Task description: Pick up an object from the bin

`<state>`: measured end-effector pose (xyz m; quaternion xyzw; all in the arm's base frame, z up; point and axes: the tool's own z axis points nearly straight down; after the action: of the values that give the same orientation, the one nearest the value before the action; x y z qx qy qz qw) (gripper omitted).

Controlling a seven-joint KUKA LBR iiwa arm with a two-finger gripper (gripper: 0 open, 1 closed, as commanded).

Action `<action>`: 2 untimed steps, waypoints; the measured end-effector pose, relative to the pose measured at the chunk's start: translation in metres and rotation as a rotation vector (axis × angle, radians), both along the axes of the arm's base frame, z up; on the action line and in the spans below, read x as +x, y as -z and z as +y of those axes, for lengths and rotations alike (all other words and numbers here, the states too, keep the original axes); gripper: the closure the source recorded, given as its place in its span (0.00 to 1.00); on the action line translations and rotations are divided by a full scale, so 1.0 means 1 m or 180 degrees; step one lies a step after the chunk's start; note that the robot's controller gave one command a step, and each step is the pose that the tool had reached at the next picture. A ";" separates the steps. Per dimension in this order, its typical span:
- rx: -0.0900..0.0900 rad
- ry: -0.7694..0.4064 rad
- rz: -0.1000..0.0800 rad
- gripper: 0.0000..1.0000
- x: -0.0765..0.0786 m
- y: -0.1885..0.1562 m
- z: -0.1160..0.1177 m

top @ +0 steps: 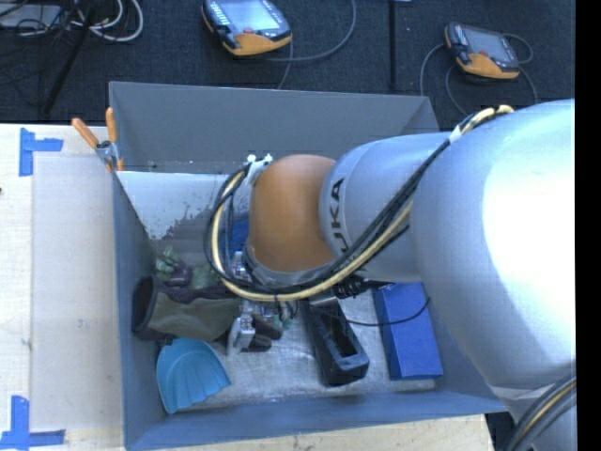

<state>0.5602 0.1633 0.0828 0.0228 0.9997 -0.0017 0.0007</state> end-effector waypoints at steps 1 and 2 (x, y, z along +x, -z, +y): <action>0.0037 0.0120 -0.0074 1.00 0.007 0.003 0.043; 0.0045 0.0133 -0.0073 1.00 0.006 0.003 0.041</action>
Offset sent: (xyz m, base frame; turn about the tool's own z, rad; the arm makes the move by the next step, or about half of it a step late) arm 0.0000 0.0000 0.0000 0.0000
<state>0.5667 0.2040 0.0795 0.0437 0.9990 0.0057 0.0120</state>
